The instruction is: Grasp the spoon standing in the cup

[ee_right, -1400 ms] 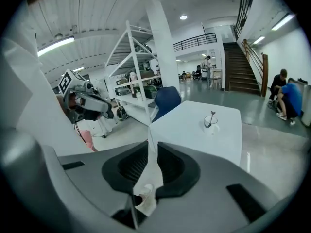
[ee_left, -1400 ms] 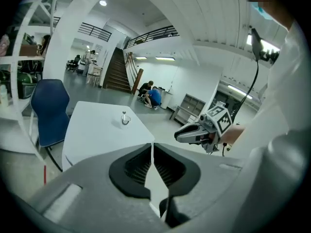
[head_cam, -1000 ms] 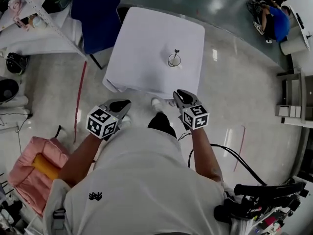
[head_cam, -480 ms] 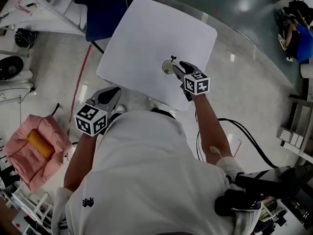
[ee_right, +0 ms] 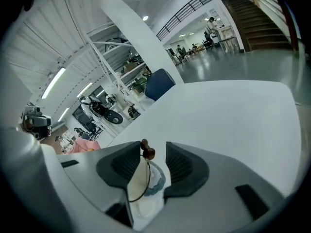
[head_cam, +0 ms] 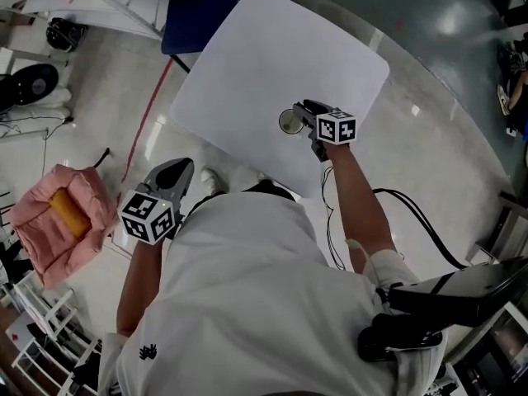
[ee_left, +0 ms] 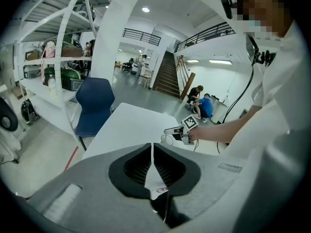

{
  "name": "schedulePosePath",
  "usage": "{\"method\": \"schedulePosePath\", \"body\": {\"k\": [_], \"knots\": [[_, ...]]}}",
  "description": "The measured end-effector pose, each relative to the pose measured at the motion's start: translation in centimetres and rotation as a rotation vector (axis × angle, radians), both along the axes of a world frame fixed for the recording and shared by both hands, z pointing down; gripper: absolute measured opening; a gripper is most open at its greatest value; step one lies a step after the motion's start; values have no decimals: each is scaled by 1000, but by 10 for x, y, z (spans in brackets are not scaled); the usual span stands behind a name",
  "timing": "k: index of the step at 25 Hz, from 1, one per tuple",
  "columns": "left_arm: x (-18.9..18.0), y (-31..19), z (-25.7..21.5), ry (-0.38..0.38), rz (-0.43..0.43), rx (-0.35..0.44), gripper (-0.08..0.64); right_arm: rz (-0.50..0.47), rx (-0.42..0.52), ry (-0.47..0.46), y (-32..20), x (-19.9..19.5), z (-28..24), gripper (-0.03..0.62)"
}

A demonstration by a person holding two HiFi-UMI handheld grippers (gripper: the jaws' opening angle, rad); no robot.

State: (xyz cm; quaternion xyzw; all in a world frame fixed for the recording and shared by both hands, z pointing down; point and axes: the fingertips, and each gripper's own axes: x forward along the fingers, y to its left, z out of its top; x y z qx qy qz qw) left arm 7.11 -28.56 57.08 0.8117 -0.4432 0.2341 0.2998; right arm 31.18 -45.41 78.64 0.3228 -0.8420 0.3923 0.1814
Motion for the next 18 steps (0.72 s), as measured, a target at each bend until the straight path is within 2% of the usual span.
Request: {"method": "schedulePosePath", "body": {"k": [4,9,18], "knots": [[-9,3,-2,-32,-42,8,14,-31,3,-29,1,-9,-5,64],[-24,5,0,-28,-51,14,14,0,43,-26,-1,-15,-16,52],[-43,13,-13,14,-3,76,14,92,144,-16,3,-8,-70,51]]}}
